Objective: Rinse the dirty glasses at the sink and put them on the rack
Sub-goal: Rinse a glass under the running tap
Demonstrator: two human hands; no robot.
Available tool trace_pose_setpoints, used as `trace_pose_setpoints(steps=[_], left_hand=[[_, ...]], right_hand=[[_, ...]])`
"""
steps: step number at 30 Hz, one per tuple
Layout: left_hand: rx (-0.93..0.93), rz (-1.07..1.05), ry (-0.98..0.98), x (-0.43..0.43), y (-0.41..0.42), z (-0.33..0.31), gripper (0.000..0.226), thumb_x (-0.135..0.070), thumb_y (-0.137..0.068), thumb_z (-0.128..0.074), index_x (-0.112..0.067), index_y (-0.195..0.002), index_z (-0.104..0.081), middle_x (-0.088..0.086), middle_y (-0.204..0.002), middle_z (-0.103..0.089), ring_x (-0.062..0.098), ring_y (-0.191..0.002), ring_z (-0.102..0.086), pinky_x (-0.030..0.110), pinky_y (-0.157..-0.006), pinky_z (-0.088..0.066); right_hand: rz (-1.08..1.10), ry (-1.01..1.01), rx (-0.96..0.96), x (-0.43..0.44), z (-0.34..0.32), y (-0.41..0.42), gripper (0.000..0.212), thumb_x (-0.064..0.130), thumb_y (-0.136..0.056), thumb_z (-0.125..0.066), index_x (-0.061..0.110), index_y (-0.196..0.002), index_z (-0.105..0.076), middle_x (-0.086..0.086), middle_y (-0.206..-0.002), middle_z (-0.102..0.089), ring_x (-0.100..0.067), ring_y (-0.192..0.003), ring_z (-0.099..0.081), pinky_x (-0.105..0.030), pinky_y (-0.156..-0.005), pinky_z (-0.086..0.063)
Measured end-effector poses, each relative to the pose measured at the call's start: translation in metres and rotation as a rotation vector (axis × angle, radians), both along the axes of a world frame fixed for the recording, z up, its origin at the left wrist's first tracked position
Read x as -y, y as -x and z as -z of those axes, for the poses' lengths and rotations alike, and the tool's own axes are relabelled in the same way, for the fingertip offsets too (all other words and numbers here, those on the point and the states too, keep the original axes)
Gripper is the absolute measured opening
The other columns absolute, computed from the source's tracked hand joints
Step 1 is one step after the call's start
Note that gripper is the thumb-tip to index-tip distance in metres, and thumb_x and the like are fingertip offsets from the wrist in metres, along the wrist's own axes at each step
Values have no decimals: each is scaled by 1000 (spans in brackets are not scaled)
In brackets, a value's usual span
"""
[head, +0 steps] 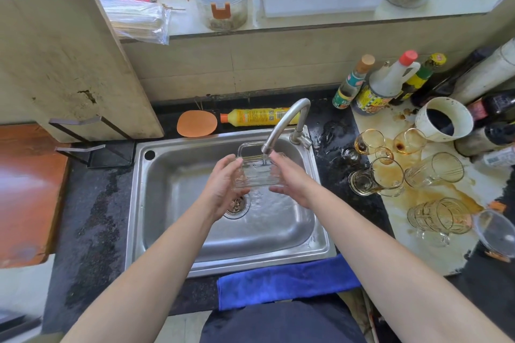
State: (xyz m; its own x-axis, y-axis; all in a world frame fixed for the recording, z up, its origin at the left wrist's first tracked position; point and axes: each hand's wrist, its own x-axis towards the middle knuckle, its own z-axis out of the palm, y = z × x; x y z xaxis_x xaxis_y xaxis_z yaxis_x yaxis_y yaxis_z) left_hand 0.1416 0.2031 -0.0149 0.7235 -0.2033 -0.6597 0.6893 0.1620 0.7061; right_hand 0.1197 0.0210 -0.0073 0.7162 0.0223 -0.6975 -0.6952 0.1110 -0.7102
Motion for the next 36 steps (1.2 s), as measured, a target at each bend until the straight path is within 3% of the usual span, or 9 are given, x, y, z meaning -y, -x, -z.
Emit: trace_pose_setpoints(steps=[3, 7, 11, 15, 20, 24, 28, 30, 36], left_hand=[[-9, -42, -35, -7, 1, 1, 31, -35, -97, -63, -25, -124, -53, 9, -120, -65, 26, -103, -63, 46, -85, -50], [-45, -107, -22, -18, 3, 7, 44, -39, -98, -61, -16, -134, -50, 15, -122, -68, 26, -96, -66, 39, -77, -49], [-82, -80, -24, -22, 5, 7, 51, -46, -100, -54, -10, -137, -53, 14, -119, -71, 21, -86, -67, 33, -69, -48], [-132, -48, 35, -18, 9, -1, 42, -49, -103, -46, -17, -118, -68, 5, -100, -73, 17, -80, -64, 30, -68, -45], [-197, -79, 83, -12, 9, 2, 52, -55, -102, -43, -11, -114, -69, 10, -100, -76, 22, -84, -67, 33, -76, -49], [-208, -106, 135, -11, 10, 2, 43, -49, -103, -45, -14, -109, -70, 8, -93, -76, 21, -78, -71, 36, -76, -51], [-195, -112, 159, -10, 11, -2, 35, -40, -102, -50, -14, -116, -68, 9, -97, -73, 21, -76, -70, 32, -67, -53], [-191, -74, 166, -9, 13, -3, 43, -44, -103, -46, -12, -124, -66, 7, -94, -74, 17, -72, -69, 28, -60, -53], [-189, -42, 118, -5, 18, -7, 37, -50, -101, -48, -22, -102, -71, 2, -89, -70, 14, -70, -61, 32, -64, -39]], right_hand=[[-20, -22, 77, -8, -4, 4, 48, 49, -91, -71, 25, -131, -56, 2, -133, -60, -15, -116, -61, -36, -92, -59], [-86, 47, 121, -13, -3, 7, 90, 35, -78, -87, 24, -153, -37, 12, -132, -47, -6, -108, -59, -40, -100, -56], [-137, 90, 162, -15, -4, 7, 83, 31, -76, -90, 26, -146, -46, 15, -126, -58, -4, -107, -62, -36, -96, -57], [-102, 110, 181, -14, 0, 4, 94, 38, -63, -97, 22, -141, -47, 2, -134, -60, -12, -120, -61, -39, -107, -50], [-115, 22, 209, -10, 0, 0, 88, 13, -68, -95, 17, -139, -43, -5, -131, -62, -19, -123, -61, -44, -110, -47], [-132, 132, 275, -11, -6, 0, 78, 30, -66, -96, 24, -131, -52, 2, -123, -67, -12, -113, -65, -32, -97, -53], [-136, 213, 282, -12, -6, -1, 83, 57, -56, -94, 34, -126, -56, 9, -124, -66, -12, -114, -65, -47, -102, -54], [-174, 232, 274, -11, -7, 0, 88, 58, -56, -94, 32, -129, -53, 10, -125, -64, -12, -114, -64, -46, -100, -55], [-130, 172, 227, -11, -11, 0, 76, 44, -76, -88, 22, -138, -49, 3, -127, -61, -13, -113, -65, -29, -81, -60]])
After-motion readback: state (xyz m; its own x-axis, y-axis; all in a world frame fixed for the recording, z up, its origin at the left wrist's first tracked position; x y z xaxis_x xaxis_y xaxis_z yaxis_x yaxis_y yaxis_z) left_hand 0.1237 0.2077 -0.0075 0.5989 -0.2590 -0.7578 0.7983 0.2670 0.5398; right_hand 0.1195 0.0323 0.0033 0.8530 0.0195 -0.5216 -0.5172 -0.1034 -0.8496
